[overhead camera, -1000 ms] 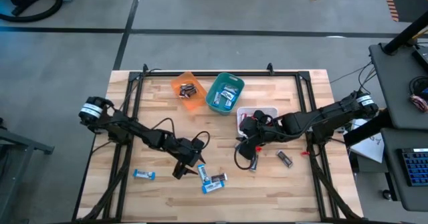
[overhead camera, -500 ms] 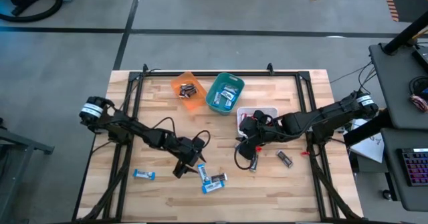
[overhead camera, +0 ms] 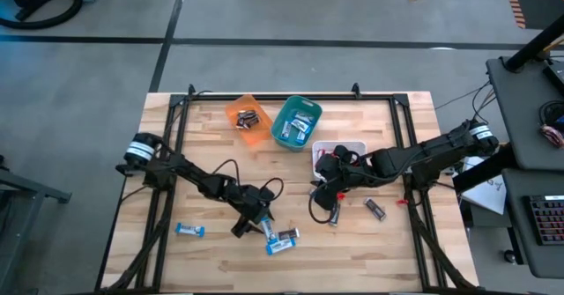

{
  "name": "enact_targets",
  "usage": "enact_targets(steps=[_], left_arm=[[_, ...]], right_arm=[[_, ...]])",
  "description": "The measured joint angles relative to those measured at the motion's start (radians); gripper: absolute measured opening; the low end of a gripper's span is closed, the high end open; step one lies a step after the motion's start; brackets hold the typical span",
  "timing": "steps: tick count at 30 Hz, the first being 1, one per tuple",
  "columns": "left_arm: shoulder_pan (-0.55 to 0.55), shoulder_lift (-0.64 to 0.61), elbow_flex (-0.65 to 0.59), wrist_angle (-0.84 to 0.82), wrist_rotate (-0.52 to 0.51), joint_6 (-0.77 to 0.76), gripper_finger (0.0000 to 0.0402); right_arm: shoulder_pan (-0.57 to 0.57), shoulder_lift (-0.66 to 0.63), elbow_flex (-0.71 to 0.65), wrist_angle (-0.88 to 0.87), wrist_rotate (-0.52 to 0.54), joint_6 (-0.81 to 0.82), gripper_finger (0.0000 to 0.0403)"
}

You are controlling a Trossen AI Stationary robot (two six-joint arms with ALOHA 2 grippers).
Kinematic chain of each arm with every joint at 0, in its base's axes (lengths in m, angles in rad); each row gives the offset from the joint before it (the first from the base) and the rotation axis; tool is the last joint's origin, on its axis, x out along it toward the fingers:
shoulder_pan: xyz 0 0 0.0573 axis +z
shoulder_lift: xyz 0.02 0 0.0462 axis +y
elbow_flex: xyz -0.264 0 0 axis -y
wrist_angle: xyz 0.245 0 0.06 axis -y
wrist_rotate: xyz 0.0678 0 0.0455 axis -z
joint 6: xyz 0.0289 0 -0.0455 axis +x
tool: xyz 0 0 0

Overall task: Sort candy
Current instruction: Put the top right white chocolate bar into the green bin

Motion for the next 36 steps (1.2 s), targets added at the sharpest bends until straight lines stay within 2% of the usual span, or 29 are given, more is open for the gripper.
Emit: enact_targets(steps=[6,18,36], left_arm=[[0.003,0.026,0.006,0.015,0.017,-0.001,0.0214],[0.006,0.026,0.001,0.011,0.036,0.002,0.0089],[0.007,-0.037,-0.018,-0.023,0.018,0.029,0.0085]], right_arm=[[0.0,0.0,-0.001,0.0,0.0,0.0,0.0183],[0.0,0.0,-0.007,0.0,0.0,0.0,0.0183],[0.018,0.0,-0.008,0.002,-0.001,0.0,0.0183]])
